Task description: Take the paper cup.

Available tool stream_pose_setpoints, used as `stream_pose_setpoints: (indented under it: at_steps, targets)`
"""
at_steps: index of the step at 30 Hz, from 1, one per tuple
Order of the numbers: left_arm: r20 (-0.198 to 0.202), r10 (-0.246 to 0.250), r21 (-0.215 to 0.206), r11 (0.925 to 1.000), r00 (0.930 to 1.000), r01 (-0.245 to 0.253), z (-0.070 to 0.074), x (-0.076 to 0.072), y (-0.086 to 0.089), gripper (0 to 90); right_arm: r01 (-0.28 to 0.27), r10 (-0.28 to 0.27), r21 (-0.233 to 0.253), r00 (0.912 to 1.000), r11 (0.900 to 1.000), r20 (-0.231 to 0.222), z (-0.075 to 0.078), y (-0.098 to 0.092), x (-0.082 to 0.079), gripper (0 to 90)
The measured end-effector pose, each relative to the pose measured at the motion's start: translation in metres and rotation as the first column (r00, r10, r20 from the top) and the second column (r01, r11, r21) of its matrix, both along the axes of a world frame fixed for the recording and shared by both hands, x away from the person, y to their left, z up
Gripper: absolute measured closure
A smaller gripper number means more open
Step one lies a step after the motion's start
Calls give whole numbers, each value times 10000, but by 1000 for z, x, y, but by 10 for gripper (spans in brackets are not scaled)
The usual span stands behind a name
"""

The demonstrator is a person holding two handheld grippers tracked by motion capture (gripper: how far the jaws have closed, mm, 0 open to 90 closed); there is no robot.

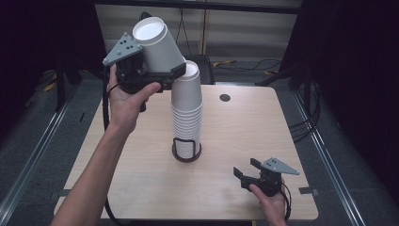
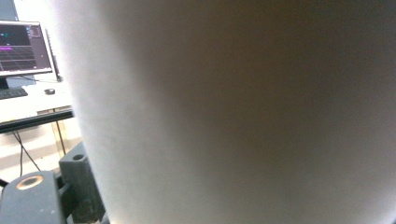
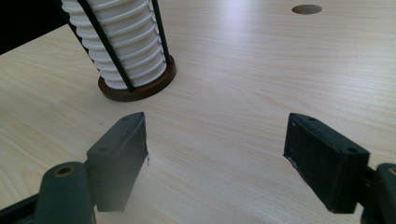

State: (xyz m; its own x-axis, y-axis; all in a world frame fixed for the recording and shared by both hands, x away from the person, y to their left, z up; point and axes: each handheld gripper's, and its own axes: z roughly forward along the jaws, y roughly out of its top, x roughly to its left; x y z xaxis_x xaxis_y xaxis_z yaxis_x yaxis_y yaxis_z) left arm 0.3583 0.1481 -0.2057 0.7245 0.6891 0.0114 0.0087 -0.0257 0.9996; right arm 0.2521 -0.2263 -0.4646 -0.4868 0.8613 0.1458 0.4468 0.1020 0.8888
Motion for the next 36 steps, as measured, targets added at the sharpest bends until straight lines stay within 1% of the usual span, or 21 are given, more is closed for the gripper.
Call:
stream_pose_setpoints:
  at_steps: [2, 4, 6, 8, 10, 13, 14, 15, 17, 19, 21, 22, 25, 28, 29, 30, 33, 36]
  targets:
    - [-48, 46, -129, 9999, 10000, -46, -2, 0, 5, 95, -2, 2, -11, 10000, 10000, -25, 0, 0, 0, 208]
    - [-74, 189, -88, 9998, 9998, -190, -4, -1, 9, 95, 2, -2, 0, 10000, 10000, -23, 0, 0, 0, 208]
    - [-157, 214, -45, 9998, 9996, -214, -7, -1, 14, 95, 1, -1, 8, 10000, 10000, -17, 0, 0, 0, 208]
    - [-243, 232, -91, 9997, 9994, -235, -9, -2, 17, 95, 1, -1, 12, 10000, 10000, -19, 0, 0, 0, 207]
    - [-358, 157, -130, 9998, 9992, -161, -11, -3, 19, 95, -6, 6, 29, 10000, 10000, -2, 0, 1, 0, 207]
    - [-261, 197, -58, 9998, 9995, -199, -12, -7, 23, 95, -22, 22, 38, 10000, 10000, 2, 0, 1, 0, 207]
    - [-308, 131, -183, 9997, 9994, -136, -13, -8, 25, 95, -36, 36, 24, 10000, 10000, 18, 0, 1, 0, 207]
    - [-327, 79, -171, 9998, 9994, -85, -13, -9, 26, 95, -35, 35, 28, 10000, 10000, 8, 0, 1, 0, 207]
    - [-251, 224, -110, 9997, 9994, -227, -13, -12, 29, 94, -17, 18, 44, 10000, 10000, -31, 0, 1, -1, 207]
    - [-315, 109, -168, 9998, 9994, -115, -15, -13, 31, 94, -26, 26, 48, 10000, 10000, -17, 0, 2, -1, 207]
    - [-318, 135, -127, 9998, 9994, -139, -17, -16, 34, 94, -44, 44, 21, 10000, 10000, -12, 0, 2, -1, 207]
    - [-389, 81, -217, 9997, 9992, -90, -19, -17, 34, 94, -59, 59, 13, 10000, 10000, -14, 0, 2, -1, 207]
    - [-479, 16, -252, 9997, 9989, -28, -24, -20, 38, 94, -46, 46, 17, 10000, 10000, -22, 0, 2, -1, 207]
    - [-391, 74, -237, 9997, 9992, -84, -32, -25, 41, 93, -31, 31, 28, 10000, 10000, 21, 0, 3, -1, 207]
    - [-398, 123, -94, 9999, 9991, -127, -35, -27, 42, 93, -25, 25, 33, 10000, 10000, 24, 0, 3, -1, 207]
    - [-448, 144, -124, 9998, 9989, -150, -38, -28, 43, 93, -26, 26, 45, 10000, 10000, 13, 0, 4, -1, 207]
    - [-533, 81, -1, 10000, 9985, -81, -49, -33, 44, 93, -69, 69, -7, 10000, 10000, 54, 0, 6, -2, 207]
    - [-677, 72, 214, 9998, 9977, -57, -62, -37, 42, 93, -2, 2, 8, 9999, 10000, 136, 0, 8, -1, 201]
